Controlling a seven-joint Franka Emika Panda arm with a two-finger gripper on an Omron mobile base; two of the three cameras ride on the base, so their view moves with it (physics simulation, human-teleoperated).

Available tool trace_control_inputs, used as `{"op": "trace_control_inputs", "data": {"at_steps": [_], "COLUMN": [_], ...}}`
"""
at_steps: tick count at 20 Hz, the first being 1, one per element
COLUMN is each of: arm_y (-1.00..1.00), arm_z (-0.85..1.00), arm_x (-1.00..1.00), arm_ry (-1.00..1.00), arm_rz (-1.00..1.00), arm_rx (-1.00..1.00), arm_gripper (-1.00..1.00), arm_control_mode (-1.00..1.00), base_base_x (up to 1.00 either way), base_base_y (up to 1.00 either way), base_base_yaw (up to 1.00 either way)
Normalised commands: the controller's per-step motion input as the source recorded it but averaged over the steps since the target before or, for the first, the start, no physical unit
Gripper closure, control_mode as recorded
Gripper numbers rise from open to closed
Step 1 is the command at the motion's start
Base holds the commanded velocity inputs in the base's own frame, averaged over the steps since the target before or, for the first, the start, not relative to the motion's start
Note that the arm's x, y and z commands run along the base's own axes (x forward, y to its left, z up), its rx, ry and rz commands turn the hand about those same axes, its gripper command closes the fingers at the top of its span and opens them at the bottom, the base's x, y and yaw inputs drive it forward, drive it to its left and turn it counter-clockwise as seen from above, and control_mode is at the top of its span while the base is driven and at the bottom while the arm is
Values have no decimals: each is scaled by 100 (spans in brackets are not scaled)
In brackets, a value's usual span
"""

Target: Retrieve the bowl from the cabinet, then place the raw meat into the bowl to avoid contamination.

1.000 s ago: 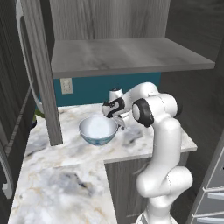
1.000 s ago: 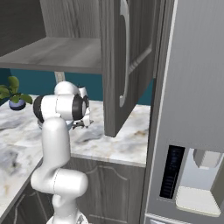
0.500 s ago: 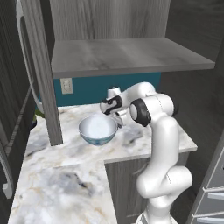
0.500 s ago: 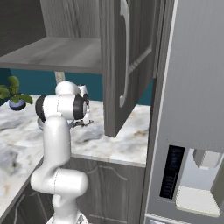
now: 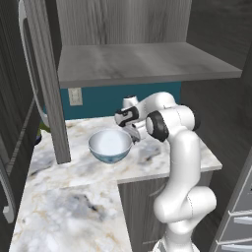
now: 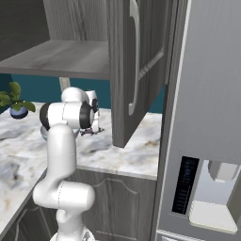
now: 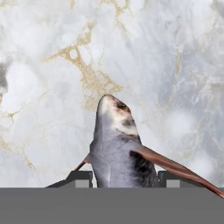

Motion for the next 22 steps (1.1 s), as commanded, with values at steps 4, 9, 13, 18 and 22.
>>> {"op": "trace_control_inputs", "data": {"at_steps": [4, 9, 13, 18, 22], "arm_y": [-43, -22, -32, -29, -16], "arm_z": [-3, 7, 4, 0, 2], "arm_x": [14, -5, -27, -59, -77], "arm_ry": [-1, -2, -2, -6, -9], "arm_rz": [-9, -10, -13, -13, -8], "arm_rx": [-7, -1, 0, 0, 1], "arm_gripper": [100, 100, 100, 100, 100], "arm_control_mode": [-100, -100, -100, -100, -100], "base_base_x": [0, 0, 0, 0, 0], "base_base_y": [0, 0, 0, 0, 0], "base_base_yaw": [0, 0, 0, 0, 0]}}
